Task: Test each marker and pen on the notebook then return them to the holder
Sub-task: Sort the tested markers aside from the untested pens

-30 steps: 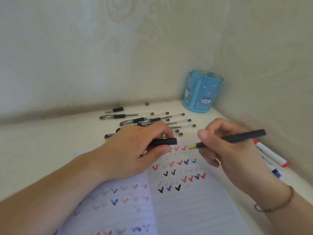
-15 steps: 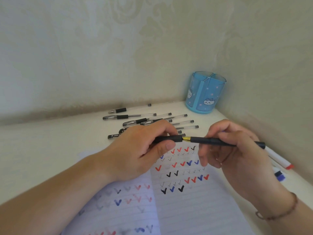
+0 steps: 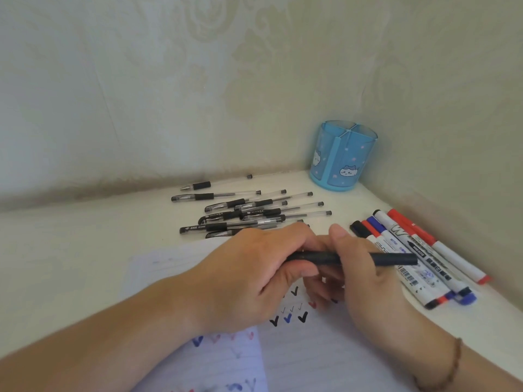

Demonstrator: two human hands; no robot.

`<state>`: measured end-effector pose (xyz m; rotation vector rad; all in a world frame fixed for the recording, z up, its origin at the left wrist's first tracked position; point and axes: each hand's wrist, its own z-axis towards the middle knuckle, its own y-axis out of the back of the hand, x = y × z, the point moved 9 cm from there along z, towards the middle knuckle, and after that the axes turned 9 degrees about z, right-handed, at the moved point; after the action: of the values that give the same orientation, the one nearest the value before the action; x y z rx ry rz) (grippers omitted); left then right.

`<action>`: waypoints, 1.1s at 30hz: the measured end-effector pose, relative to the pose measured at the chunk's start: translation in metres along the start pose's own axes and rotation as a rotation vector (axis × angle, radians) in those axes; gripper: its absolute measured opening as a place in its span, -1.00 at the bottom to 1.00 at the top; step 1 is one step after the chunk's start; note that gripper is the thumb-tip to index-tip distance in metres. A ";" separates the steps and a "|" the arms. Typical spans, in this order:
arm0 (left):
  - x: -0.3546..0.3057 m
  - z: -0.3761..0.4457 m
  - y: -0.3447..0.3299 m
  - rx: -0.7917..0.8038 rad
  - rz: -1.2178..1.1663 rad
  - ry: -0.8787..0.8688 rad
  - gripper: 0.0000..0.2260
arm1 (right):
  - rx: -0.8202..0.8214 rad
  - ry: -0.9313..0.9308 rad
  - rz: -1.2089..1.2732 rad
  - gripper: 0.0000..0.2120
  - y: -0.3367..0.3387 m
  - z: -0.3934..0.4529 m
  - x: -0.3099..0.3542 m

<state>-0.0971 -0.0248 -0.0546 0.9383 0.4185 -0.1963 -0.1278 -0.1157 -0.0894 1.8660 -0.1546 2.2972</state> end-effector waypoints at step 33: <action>0.025 -0.393 0.260 -0.069 0.851 0.781 -0.64 | 0.403 0.035 0.000 -0.82 -0.288 0.004 0.085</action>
<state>-0.0883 0.4471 -0.0771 1.0269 0.6889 0.9828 -0.0827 0.1713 -0.0147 1.9921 0.3381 2.5032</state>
